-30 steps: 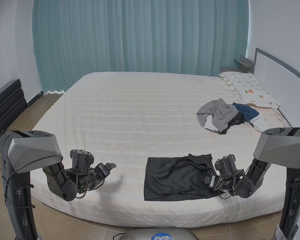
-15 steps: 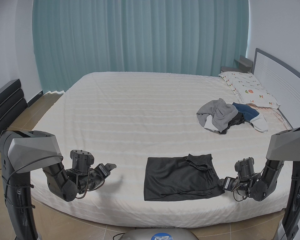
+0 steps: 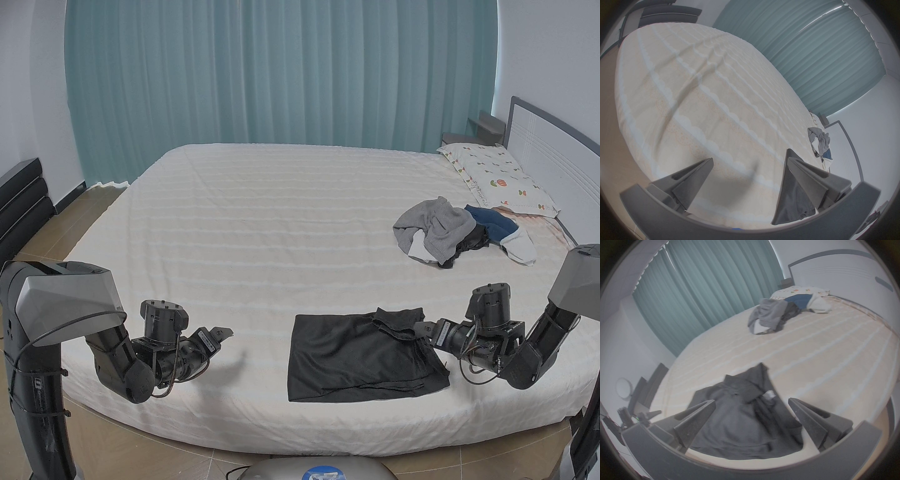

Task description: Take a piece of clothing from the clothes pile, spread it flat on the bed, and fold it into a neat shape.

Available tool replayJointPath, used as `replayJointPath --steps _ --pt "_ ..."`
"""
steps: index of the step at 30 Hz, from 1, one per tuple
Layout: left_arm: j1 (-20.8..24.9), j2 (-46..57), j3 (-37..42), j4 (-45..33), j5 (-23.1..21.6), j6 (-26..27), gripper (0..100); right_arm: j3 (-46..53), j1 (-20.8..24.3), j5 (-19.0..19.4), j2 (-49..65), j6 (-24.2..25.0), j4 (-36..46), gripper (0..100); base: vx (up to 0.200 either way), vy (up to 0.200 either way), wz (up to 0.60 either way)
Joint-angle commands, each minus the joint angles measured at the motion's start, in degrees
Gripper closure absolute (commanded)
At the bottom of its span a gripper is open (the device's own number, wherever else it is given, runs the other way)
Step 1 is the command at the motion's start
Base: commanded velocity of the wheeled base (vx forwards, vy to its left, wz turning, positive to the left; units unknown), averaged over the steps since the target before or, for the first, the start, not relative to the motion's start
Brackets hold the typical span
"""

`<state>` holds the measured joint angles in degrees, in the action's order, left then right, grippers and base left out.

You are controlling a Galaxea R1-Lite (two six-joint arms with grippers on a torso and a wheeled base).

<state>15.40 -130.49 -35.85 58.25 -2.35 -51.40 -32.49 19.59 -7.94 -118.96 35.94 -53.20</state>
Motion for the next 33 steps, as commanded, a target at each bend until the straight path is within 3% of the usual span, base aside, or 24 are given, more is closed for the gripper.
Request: replayJointPath --steps 1,4,9,22,33 --pt "-0.02 -0.29 -0.09 0.02 -0.02 -0.02 0 -7.5 5.81 3.01 -1.89 7.83 6.35 0 0.0 0.0 0.0" --pt "-0.02 -0.56 -0.27 0.02 0.07 -0.02 0 -13.92 8.1 5.04 -4.0 13.54 11.89 0 0.0 0.0 0.0" --pt "-0.02 -0.64 -0.27 0.02 0.07 -0.02 0 -22.97 8.27 7.15 -7.87 16.97 18.57 0 0.0 0.0 0.0" --pt "-0.02 -1.0 -0.36 0.02 0.16 0.07 0 -34.4 9.5 7.41 -19.12 16.88 22.0 0 0.0 0.0 0.0" --pt "-0.1 -1.61 -0.45 0.2 1.21 1.65 0 -44.33 2.29 3.1 -22.37 14.6 26.22 0 0.0 0.0 0.0"
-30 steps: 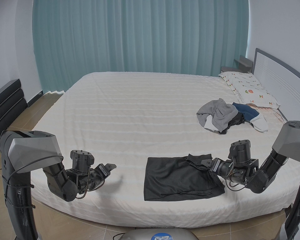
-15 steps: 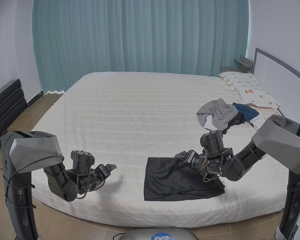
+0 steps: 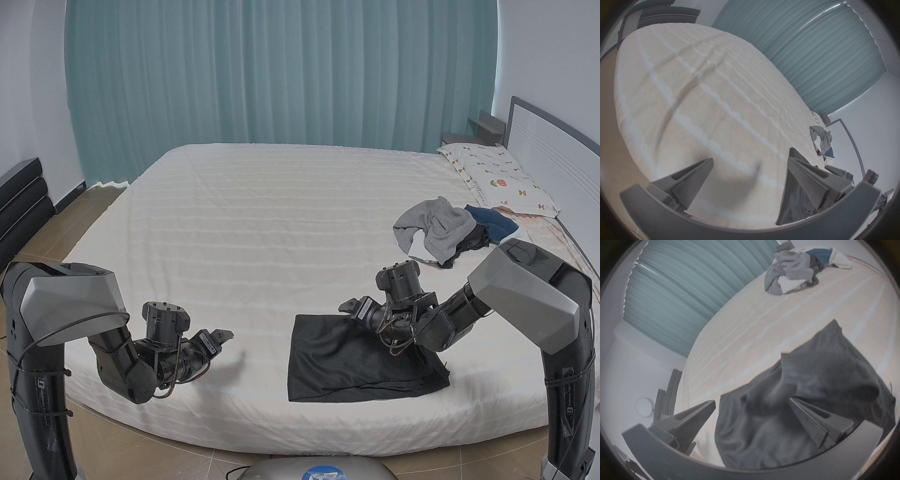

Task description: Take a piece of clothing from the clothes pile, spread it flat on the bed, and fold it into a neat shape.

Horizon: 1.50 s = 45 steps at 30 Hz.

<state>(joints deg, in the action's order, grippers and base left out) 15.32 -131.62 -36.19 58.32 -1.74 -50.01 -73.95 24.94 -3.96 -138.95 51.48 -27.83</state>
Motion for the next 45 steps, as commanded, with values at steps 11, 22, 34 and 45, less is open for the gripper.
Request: replayJointPath --steps 11,22,34,45 --pt "0.06 -0.74 -0.19 0.13 1.39 0.61 0 0.03 -12.64 -0.7 -0.01 -0.59 0.06 0 0.0 0.0 0.0" --pt "0.06 -0.74 -0.1 0.13 1.39 0.61 0 14.89 -15.01 6.51 9.49 -2.0 -4.16 0 0.0 0.0 0.0" --pt "0.15 -0.74 -0.1 0.04 1.39 0.52 0 39.49 -16.42 17.23 8.96 -13.78 -25.34 0 0.0 0.0 0.0" --pt "0.06 -1.18 -0.63 0.04 1.39 0.61 0 43.36 -15.8 20.57 3.95 -14.13 -37.3 0 0.0 0.0 0.0"
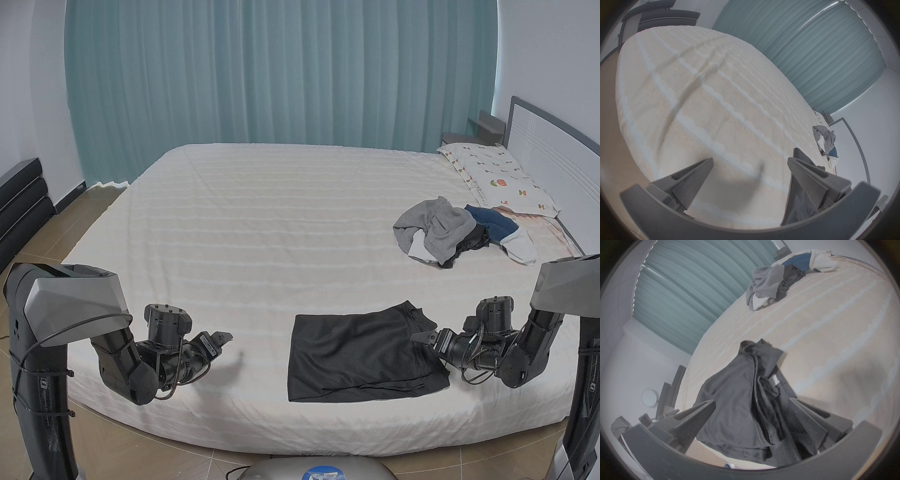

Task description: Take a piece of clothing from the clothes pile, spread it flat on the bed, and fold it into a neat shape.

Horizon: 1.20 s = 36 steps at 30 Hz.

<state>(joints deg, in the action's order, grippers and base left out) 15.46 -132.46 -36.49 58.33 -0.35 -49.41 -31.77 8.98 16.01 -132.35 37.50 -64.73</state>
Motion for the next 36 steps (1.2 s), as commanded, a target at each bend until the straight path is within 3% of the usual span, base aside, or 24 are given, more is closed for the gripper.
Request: replayJointPath --steps 1,8,9,17,36 --pt "-0.08 -0.34 -0.34 0.03 0.0 0.01 0 1.09 0.16 1.13 -2.91 -0.14 -0.39 0 0.0 0.0 0.0" --pt "-0.08 -0.6 -0.6 -0.06 0.0 0.01 0 -1.01 0.33 2.19 -3.7 -0.23 -0.48 0 0.0 0.0 0.0" --pt "-0.08 -0.6 -0.6 0.03 0.0 0.01 0 -0.93 0.33 2.1 -3.79 -0.23 -0.48 100 0.0 0.0 0.0" --pt "-0.08 -0.6 -0.6 0.03 0.0 0.01 0 2.94 -0.81 1.92 -2.82 -4.54 -1.45 100 0.0 0.0 0.0" --pt "-0.08 -0.6 -0.6 -0.06 0.0 0.01 0 11.82 -4.33 2.28 -1.42 -9.37 -7.95 100 0.0 0.0 0.0"
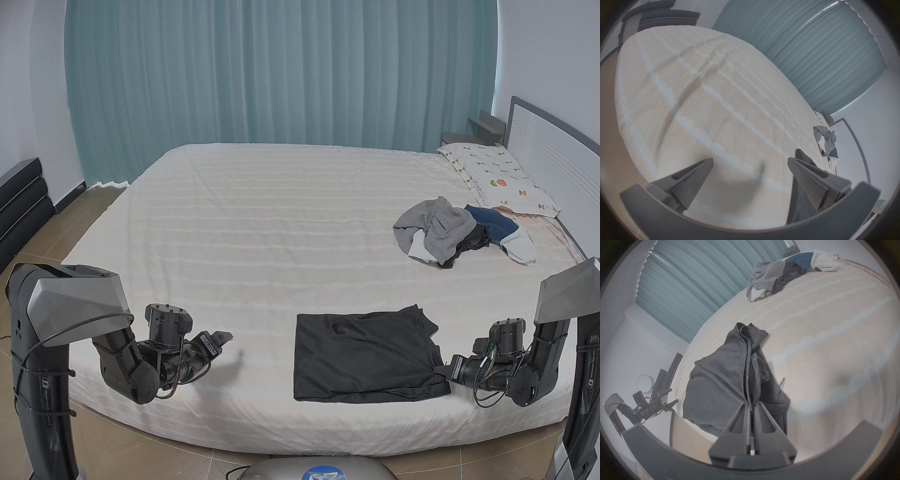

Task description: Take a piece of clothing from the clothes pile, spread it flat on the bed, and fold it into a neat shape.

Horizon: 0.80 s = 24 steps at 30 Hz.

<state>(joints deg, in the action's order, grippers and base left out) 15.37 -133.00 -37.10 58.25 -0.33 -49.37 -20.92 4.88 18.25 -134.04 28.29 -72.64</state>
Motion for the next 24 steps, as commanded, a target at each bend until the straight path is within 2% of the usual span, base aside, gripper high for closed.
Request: replayJointPath --steps 1,8,9,14,17,20,24 --pt "-0.08 -0.07 0.01 0.02 -0.02 -0.02 0 1.32 -0.22 0.12 0.35 -0.35 -0.04 100 0.0 0.0 0.0" --pt "-0.08 0.37 0.01 0.2 0.07 -0.02 0 1.85 -0.31 0.21 0.09 -2.37 -0.13 100 0.0 0.0 0.0" --pt "-0.08 0.46 0.01 0.2 0.07 -0.11 0 2.02 -0.31 0.21 0.18 -2.45 -0.22 0 0.0 0.0 0.0" --pt "-0.52 0.9 -1.05 0.11 0.07 -1.43 0 1.41 -0.31 0.47 3.25 -1.14 -3.03 0 0.0 0.0 0.0" --pt "-0.69 1.25 -1.22 0.11 -0.37 -2.75 0 -0.97 -0.13 -0.14 3.87 3.52 -4.17 0 0.0 0.0 0.0" --pt "-0.43 1.08 -1.05 -0.33 -0.37 -2.66 0 -5.1 -0.04 -0.32 3.61 6.33 -3.47 0 0.2 0.0 0.0" --pt "0.01 0.81 -1.14 -0.33 -0.2 -2.48 0 -11.86 1.01 -0.41 1.41 6.69 -1.01 0 0.15 0.0 0.0"
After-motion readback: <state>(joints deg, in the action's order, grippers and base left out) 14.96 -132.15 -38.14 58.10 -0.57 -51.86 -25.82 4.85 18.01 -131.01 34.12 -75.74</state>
